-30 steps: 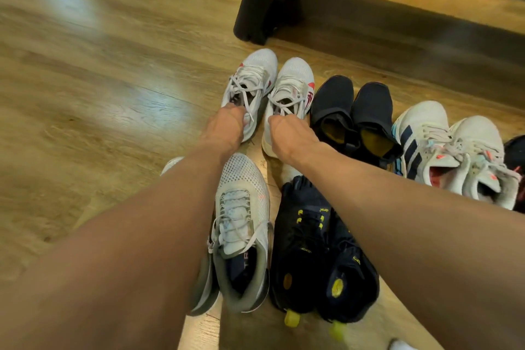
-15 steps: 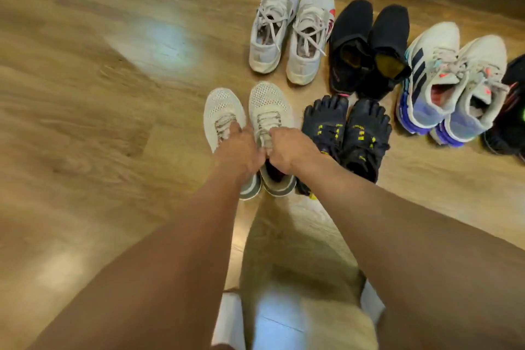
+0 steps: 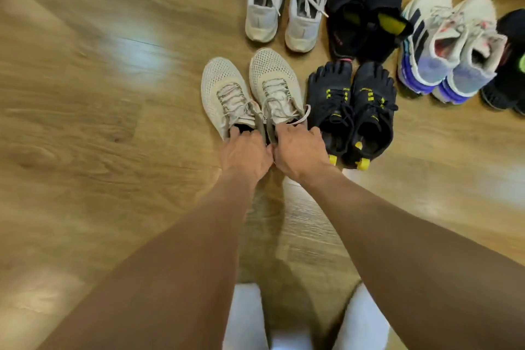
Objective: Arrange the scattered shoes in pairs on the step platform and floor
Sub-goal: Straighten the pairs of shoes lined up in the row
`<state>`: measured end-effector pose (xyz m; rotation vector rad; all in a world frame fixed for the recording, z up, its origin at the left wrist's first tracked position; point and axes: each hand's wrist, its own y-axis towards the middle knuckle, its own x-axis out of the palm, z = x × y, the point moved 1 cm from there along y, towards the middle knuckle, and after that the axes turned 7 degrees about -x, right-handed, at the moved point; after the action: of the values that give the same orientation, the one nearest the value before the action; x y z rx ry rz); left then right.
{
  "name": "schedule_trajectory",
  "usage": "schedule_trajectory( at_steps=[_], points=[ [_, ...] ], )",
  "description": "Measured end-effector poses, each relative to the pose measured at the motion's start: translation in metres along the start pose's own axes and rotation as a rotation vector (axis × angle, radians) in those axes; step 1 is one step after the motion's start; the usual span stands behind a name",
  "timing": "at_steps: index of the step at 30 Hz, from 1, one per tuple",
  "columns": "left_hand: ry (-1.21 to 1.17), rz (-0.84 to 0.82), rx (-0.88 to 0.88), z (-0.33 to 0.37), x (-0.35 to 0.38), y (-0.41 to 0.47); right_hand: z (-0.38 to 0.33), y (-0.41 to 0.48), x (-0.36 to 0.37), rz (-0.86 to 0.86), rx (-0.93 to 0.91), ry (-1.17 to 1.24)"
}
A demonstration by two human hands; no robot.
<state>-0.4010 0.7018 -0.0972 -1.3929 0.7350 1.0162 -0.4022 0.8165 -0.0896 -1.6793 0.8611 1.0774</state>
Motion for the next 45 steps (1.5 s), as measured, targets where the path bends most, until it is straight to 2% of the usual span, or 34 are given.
schedule_trajectory(
  at_steps=[3,6,11,18,22,24,26,28,30,32,34,38,45],
  points=[
    [0.087,0.033,0.160,-0.004,0.004,0.007,0.005,-0.003,0.014,-0.015,-0.079,-0.118],
    [0.177,0.052,0.263,-0.008,0.004,0.018,0.008,0.010,0.015,-0.102,-0.107,-0.048],
    [0.175,-0.017,0.214,-0.021,-0.007,0.038,-0.014,0.027,0.007,-0.108,0.011,0.194],
    [0.209,-0.181,0.153,-0.031,-0.023,0.040,-0.017,0.026,0.002,-0.303,-0.055,0.385],
    [0.372,-0.241,0.154,-0.019,-0.030,0.035,-0.011,0.023,-0.002,-0.319,-0.113,0.441],
    [0.391,-0.194,0.154,-0.010,-0.040,0.031,-0.007,0.020,-0.011,-0.319,-0.133,0.419],
    [0.357,-0.013,0.170,0.005,-0.055,0.027,0.008,0.018,-0.024,-0.279,-0.102,0.526],
    [0.252,0.169,0.217,0.025,-0.067,0.024,0.030,0.014,-0.037,-0.099,-0.044,0.616],
    [0.092,0.179,0.320,0.054,-0.069,0.018,0.061,0.007,-0.048,0.102,0.031,0.406],
    [0.009,0.046,0.445,0.086,-0.063,0.008,0.095,-0.008,-0.052,0.153,0.143,0.159],
    [0.046,-0.074,0.513,0.117,-0.049,-0.001,0.128,-0.026,-0.047,0.055,0.231,0.048],
    [0.200,-0.211,0.515,0.152,-0.021,-0.006,0.156,-0.060,-0.029,-0.282,0.174,0.032],
    [0.424,-0.064,0.552,0.163,-0.003,-0.015,0.137,-0.066,-0.013,-0.249,0.055,-0.053]
  ],
)
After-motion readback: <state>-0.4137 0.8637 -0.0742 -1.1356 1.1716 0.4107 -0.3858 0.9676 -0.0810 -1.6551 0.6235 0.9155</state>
